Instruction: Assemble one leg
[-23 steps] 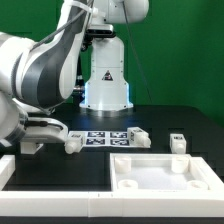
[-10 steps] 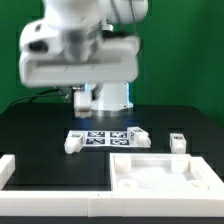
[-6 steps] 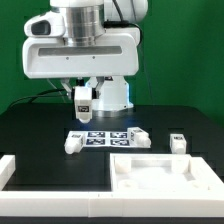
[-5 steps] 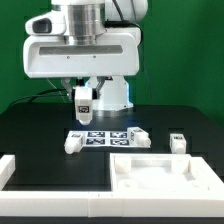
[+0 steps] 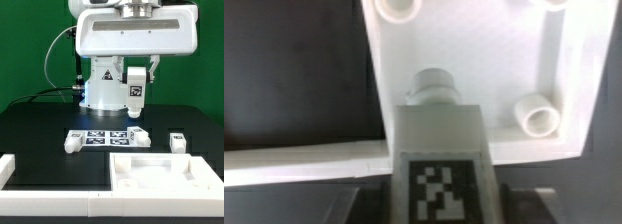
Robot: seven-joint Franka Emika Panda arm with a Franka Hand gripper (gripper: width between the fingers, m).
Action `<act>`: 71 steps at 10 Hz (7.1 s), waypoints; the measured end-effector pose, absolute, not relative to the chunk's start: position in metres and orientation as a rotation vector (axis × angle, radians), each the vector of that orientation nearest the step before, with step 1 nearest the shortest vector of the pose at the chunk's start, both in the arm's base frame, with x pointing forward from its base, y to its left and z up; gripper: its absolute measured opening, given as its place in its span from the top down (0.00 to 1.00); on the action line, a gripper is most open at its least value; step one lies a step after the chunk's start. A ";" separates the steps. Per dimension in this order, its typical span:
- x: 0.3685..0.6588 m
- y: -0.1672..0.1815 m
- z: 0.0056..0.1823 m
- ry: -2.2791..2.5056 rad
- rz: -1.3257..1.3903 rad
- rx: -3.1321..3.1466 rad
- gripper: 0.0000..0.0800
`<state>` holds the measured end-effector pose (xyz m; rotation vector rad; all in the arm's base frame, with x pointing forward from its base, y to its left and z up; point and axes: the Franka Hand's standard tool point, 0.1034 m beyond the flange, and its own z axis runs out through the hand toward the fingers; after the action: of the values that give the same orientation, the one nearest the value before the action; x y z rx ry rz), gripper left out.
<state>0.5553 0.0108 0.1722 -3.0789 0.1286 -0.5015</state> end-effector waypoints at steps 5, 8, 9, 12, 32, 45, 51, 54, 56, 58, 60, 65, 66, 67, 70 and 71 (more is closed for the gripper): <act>0.594 0.067 0.164 0.211 -0.737 -2.980 0.64; 0.590 0.060 0.161 0.142 -0.721 -3.007 0.64; 0.590 0.060 0.161 0.141 -0.720 -3.007 0.64; 0.611 0.083 0.141 0.062 -0.809 -2.994 0.64; 0.622 0.116 0.083 -0.191 -0.891 -3.014 0.64; 0.633 0.109 0.092 -0.066 -0.526 -3.072 0.20; 0.646 0.104 0.081 0.086 -0.060 -3.103 0.19; 0.645 0.104 0.079 0.148 -0.055 -3.100 0.44; 0.645 0.104 0.079 0.401 -0.048 -3.075 0.64; 0.645 0.104 0.079 0.588 -0.044 -3.043 0.64; 0.643 0.109 0.079 1.050 -0.043 -2.924 0.64; 0.639 0.105 0.077 1.949 -0.060 -2.316 0.64; 0.639 0.105 0.077 1.959 -0.058 -2.309 0.64; 0.639 0.105 0.076 1.941 -0.059 -2.324 0.47; 0.641 0.108 0.079 1.459 -0.083 -2.670 0.21; 0.639 0.111 0.078 1.306 -0.079 -2.755 0.21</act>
Offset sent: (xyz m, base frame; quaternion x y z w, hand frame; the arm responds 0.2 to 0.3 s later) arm 0.0626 0.0537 0.0015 0.0612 0.1270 0.0402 0.9892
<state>0.6391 0.1114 0.0784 -2.7548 1.3061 -0.0787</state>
